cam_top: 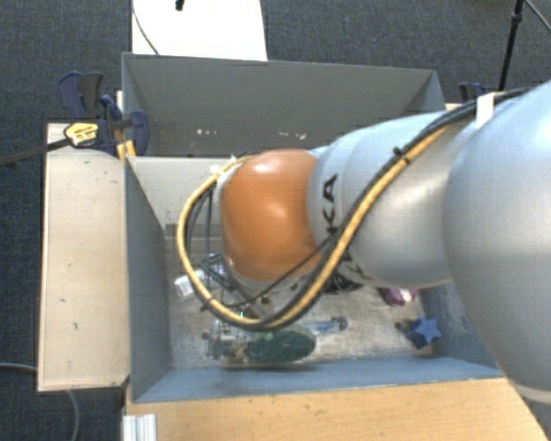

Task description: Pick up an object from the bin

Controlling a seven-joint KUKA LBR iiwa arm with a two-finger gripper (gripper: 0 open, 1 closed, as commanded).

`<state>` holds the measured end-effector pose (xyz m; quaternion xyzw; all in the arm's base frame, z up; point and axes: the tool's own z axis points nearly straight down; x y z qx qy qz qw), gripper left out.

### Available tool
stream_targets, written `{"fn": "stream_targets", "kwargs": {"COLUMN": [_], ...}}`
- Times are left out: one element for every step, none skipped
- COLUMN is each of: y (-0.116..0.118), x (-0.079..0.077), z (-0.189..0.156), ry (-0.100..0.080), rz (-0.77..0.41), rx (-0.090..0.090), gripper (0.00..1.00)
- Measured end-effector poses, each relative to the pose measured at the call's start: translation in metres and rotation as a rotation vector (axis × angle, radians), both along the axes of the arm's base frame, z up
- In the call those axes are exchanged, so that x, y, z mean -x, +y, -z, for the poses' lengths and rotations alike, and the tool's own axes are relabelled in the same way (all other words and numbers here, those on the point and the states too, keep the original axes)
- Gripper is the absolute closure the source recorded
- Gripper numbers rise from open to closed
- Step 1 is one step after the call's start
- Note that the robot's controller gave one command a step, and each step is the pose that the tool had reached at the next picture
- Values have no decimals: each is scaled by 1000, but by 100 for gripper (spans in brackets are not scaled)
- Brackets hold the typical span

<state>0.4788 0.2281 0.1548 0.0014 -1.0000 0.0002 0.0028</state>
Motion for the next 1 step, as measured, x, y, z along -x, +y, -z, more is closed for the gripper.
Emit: {"fn": "stream_targets", "kwargs": {"y": [-72], "x": [-12], "z": [77], "ry": [-3], "rz": [-193], "rx": [1], "gripper": [0]}}
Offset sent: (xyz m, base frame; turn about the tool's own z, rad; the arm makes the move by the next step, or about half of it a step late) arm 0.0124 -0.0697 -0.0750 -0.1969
